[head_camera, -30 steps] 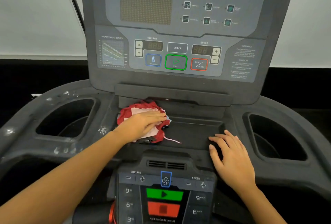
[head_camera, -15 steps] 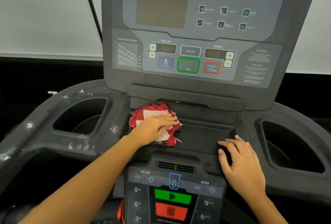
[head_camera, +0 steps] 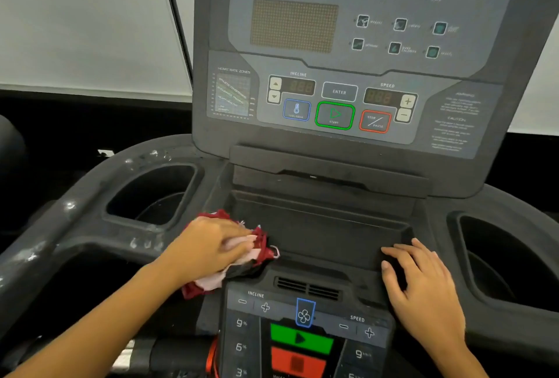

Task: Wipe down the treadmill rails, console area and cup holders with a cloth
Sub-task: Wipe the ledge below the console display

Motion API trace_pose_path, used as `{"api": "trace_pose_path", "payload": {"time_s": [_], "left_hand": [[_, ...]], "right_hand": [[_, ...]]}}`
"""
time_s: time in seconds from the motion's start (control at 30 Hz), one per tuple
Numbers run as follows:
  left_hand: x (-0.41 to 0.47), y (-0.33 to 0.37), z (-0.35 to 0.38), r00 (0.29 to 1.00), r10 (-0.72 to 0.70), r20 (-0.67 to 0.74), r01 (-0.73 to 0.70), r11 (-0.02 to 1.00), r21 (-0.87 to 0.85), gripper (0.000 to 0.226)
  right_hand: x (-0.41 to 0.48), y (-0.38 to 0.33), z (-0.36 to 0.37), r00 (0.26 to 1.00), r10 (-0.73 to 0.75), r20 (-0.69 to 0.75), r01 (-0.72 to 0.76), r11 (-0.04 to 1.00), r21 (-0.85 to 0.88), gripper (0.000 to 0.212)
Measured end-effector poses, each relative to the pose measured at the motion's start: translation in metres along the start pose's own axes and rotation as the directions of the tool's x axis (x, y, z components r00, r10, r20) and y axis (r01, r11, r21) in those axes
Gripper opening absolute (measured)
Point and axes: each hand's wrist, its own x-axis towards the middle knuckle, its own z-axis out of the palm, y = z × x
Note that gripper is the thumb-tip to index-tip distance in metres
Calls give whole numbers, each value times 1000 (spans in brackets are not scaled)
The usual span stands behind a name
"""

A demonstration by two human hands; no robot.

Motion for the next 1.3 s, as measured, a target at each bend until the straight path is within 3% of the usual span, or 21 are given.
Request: {"api": "trace_pose_path", "payload": {"time_s": [0.13,0.33,0.47,0.6,0.7,0.8,1.0,1.13,1.3], "left_hand": [[-13,-7,7,990,-55,127,40,992,116,88],[8,-2,16,968,68,240,-75,997,21,54],[-2,-13,11,974,123,193,-124,992,-7,52],[-11,-26,5,987,41,155,-53,996,76,67],[-3,-20,12,989,-148,22,146,986,85,65],[0,-13,20,943,-323,-81,328,942,69,67],[-33,-3,19,973,-222,-59,219,974,-51,76],[-19,-11,16,974,-226,-16,227,972,61,92],[-4,-12,21,968,-250,-33,252,962,107,78]], "right_hand": [[-1,-1,1,1000,-3,-31,3,1000,18,49],[0,-3,0,999,-10,-38,12,999,34,49],[0,-2,0,999,-15,-37,16,999,41,49],[-1,-2,-1,999,-18,-38,19,999,38,51],[-1,-2,-1,999,-18,-34,19,999,43,51],[-2,-1,-1,999,-21,-26,22,999,39,51],[-2,0,0,999,-25,-25,26,999,39,52],[-2,0,2,999,-24,-37,26,999,45,51],[-2,1,1,999,-23,-29,24,998,54,52]]}}
